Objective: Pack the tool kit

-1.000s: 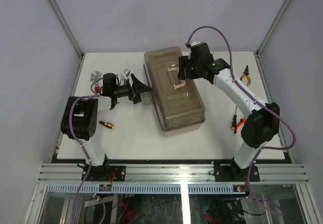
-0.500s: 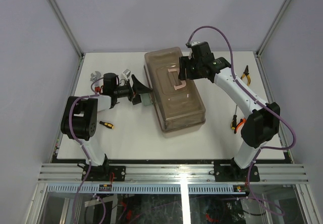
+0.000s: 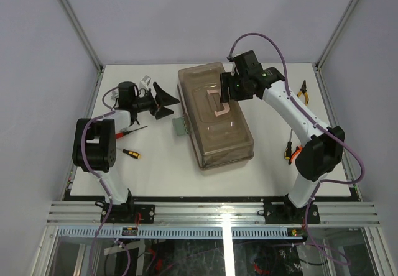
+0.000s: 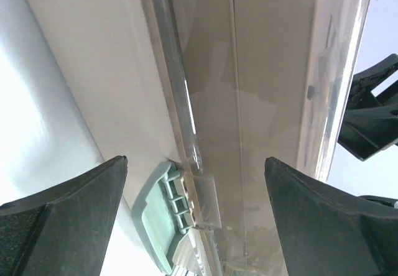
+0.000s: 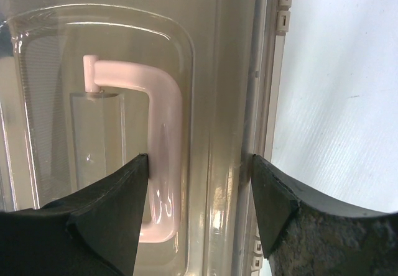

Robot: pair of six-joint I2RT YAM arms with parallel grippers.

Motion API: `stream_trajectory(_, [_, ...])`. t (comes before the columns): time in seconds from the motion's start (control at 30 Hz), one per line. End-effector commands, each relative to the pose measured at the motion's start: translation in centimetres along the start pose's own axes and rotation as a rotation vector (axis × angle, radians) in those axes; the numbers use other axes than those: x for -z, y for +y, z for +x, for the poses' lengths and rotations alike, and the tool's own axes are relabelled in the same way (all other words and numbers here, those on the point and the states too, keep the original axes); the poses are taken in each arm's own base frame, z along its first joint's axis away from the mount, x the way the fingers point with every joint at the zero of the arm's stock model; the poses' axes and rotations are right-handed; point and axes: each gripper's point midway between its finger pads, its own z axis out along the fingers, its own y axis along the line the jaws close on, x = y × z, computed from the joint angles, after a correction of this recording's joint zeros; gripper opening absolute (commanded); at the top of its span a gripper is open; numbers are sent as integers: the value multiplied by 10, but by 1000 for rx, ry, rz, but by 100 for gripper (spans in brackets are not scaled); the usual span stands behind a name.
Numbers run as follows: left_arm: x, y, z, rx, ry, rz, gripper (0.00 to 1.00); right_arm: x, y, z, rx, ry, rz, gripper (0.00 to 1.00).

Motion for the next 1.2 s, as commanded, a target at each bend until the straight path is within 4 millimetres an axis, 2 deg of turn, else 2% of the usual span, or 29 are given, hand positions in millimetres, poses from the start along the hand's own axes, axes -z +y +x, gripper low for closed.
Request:
stream_trajectory(0.0, [6, 5, -12, -38, -24, -36, 90, 14, 16, 26, 11, 135, -44, 49])
stream_trajectory(0.2, [9, 10, -18, -45, -29, -63, 90, 24, 17, 11, 29, 101, -35, 52])
stream_trajectory(0.37, [9, 6, -23, -54, -31, -62, 90, 31, 19, -4, 46, 71, -36, 55])
stream_trajectory(0.63, [7, 3, -27, -50, -31, -58, 90, 41, 25, -22, 53, 34, -48, 55])
stream_trajectory(1.0, [-1, -5, -35, -33, -38, -43, 90, 80, 37, -59, 47, -92, -76, 58])
stream_trajectory(1.17, [-6, -8, -37, -19, -44, -27, 90, 88, 47, -62, 39, -112, -117, 58])
